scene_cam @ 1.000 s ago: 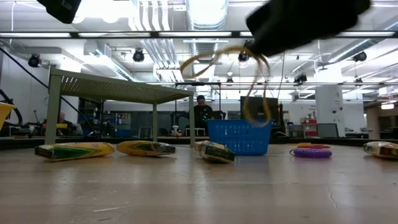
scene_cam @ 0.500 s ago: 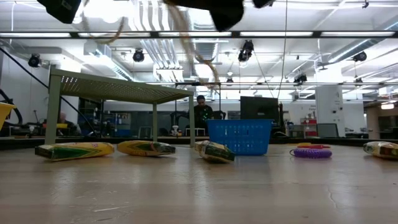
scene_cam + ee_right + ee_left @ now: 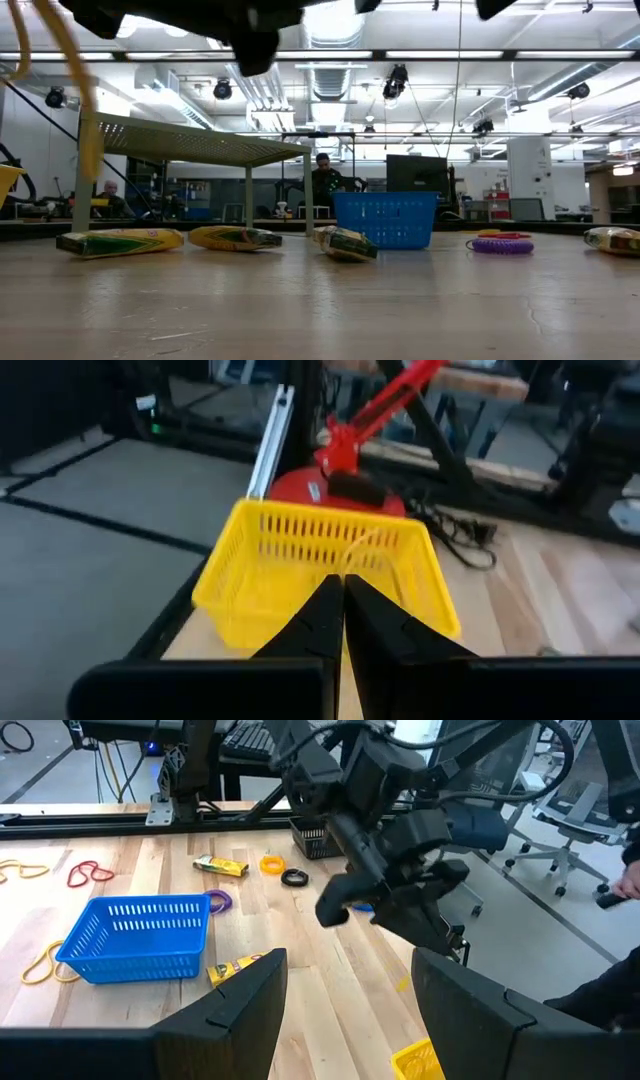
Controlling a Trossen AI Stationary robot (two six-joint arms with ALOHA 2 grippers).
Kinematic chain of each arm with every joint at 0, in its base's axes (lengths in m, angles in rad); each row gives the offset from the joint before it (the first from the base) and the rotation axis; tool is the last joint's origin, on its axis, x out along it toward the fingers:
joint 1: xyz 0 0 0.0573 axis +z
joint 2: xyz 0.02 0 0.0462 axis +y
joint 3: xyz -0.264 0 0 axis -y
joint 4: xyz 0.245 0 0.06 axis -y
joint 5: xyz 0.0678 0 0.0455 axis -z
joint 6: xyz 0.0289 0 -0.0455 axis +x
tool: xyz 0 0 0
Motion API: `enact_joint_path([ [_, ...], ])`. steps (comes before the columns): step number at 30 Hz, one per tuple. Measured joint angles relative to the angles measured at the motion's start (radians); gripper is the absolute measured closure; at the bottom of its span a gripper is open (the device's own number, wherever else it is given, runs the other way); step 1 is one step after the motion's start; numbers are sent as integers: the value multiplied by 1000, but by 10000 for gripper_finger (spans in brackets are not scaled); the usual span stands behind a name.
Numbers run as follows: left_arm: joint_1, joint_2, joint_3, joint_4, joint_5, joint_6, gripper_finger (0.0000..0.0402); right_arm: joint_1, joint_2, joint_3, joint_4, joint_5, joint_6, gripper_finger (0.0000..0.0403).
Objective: Pick & Place Office Desk Supplies
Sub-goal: Put the yellow rubber band into the yellow basket
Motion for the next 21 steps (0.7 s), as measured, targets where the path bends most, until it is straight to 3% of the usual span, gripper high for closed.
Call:
enact_joint_path([
  [8,0,0,0,-16,0,0,181,-11,95,78,180,-20,-30,394],
  [21,0,0,0,-16,0,0,181,-59,146,145,205,-143,-67,394],
])
